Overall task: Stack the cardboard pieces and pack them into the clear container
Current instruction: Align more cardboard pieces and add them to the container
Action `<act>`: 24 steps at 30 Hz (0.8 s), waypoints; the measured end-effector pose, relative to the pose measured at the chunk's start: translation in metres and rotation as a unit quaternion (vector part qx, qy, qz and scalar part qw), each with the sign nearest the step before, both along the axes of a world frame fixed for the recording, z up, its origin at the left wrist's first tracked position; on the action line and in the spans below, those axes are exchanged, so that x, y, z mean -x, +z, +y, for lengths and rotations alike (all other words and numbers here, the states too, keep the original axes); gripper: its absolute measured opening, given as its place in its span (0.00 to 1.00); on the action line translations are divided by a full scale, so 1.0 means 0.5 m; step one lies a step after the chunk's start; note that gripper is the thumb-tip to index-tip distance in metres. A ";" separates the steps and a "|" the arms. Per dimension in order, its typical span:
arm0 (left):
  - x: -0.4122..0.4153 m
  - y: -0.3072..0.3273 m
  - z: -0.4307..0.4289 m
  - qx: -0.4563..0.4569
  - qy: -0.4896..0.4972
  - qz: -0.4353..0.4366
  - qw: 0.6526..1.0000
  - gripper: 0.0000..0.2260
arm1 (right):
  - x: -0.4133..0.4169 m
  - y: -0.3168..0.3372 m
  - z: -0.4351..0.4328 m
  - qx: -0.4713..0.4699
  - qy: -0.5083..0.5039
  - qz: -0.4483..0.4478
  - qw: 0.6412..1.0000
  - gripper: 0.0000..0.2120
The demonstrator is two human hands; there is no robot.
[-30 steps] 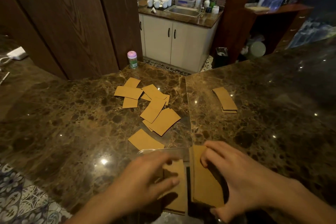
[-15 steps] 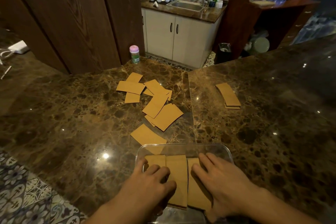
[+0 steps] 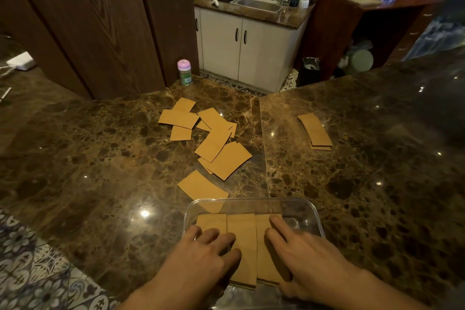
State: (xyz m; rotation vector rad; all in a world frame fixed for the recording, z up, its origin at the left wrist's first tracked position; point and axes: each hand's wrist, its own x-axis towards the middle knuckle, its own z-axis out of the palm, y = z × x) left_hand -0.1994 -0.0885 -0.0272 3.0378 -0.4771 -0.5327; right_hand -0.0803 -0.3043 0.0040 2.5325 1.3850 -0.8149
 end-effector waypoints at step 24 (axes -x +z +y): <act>-0.044 0.018 -0.028 -0.020 -0.021 0.001 1.000 0.35 | 0.009 -0.001 0.003 0.010 -0.011 -0.001 1.000 0.40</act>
